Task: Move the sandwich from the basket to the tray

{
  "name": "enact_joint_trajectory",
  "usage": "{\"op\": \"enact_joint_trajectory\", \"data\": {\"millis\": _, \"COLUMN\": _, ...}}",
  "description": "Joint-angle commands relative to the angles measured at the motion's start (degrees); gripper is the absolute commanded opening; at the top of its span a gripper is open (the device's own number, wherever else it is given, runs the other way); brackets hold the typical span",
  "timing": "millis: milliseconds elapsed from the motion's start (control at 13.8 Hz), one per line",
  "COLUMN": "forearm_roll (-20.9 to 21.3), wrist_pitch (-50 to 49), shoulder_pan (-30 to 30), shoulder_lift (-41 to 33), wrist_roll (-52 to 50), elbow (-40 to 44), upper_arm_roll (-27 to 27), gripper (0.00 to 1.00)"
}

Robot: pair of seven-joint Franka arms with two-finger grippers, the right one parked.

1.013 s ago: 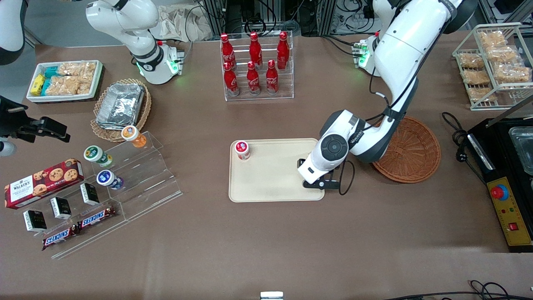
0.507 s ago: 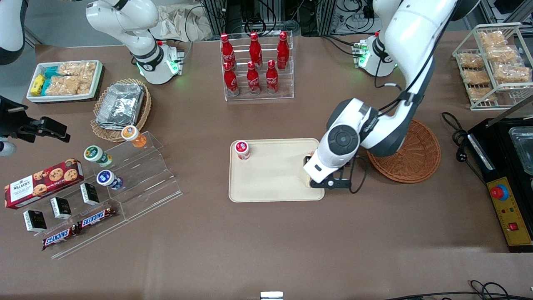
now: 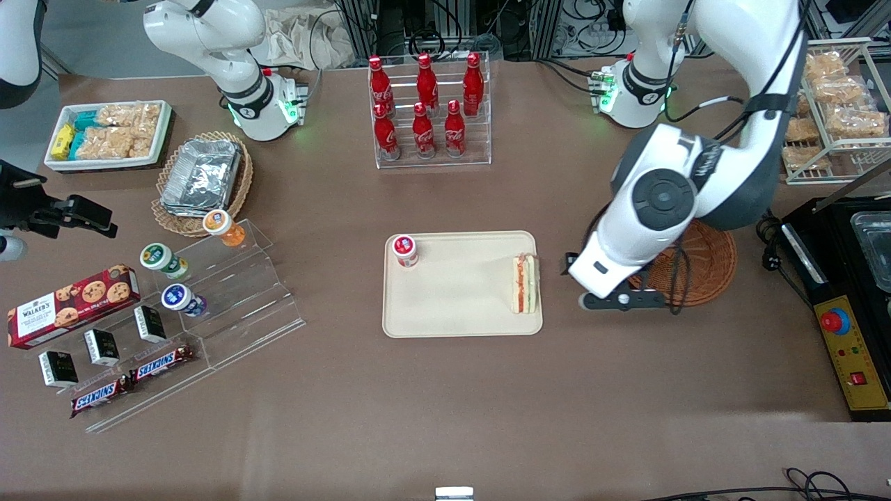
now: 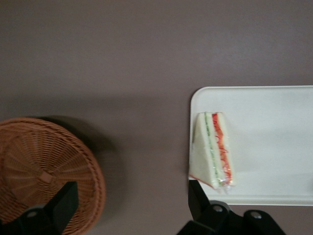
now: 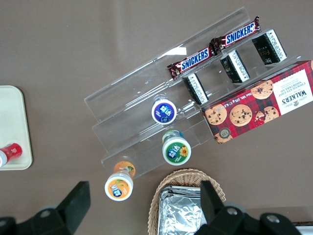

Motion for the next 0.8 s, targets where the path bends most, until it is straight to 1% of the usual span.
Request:
{"op": "enact_joint_trajectory", "data": {"millis": 0, "forearm_roll": -0.05, "wrist_pitch": -2.96, "shoulder_pan": 4.71, "shoulder_lift": -4.37, "wrist_roll": 6.22, "elbow": -1.41, "upper_arm_roll": -0.33, "gripper": 0.99}}
{"op": "enact_joint_trajectory", "data": {"millis": 145, "forearm_roll": -0.14, "wrist_pitch": -5.42, "shoulder_pan": 8.4, "shoulder_lift": -5.87, "wrist_roll": 11.32, "elbow": -1.06, "upper_arm_roll": -0.33, "gripper": 1.0}}
{"op": "enact_joint_trajectory", "data": {"millis": 289, "forearm_roll": -0.32, "wrist_pitch": -5.87, "shoulder_pan": 10.96, "shoulder_lift": -7.89, "wrist_roll": 15.9, "elbow": -1.4, "upper_arm_roll": 0.11, "gripper": 1.0}}
{"op": "enact_joint_trajectory", "data": {"millis": 507, "forearm_roll": -1.02, "wrist_pitch": -7.36, "shoulder_pan": 11.15, "shoulder_lift": -10.53, "wrist_roll": 20.3, "elbow": -1.41, "upper_arm_roll": 4.84, "gripper": 1.0}}
{"op": "enact_joint_trajectory", "data": {"millis": 651, "forearm_roll": -5.13, "wrist_pitch": -8.07, "shoulder_pan": 10.97, "shoulder_lift": -12.2, "wrist_roll": 25.73, "elbow": -1.41, "upper_arm_roll": 9.14, "gripper": 1.0}}
{"op": "enact_joint_trajectory", "data": {"millis": 724, "forearm_roll": -6.46, "wrist_pitch": -8.24, "shoulder_pan": 10.88, "shoulder_lift": -12.73, "wrist_roll": 28.54, "elbow": -1.49, "upper_arm_roll": 11.25, "gripper": 1.0}}
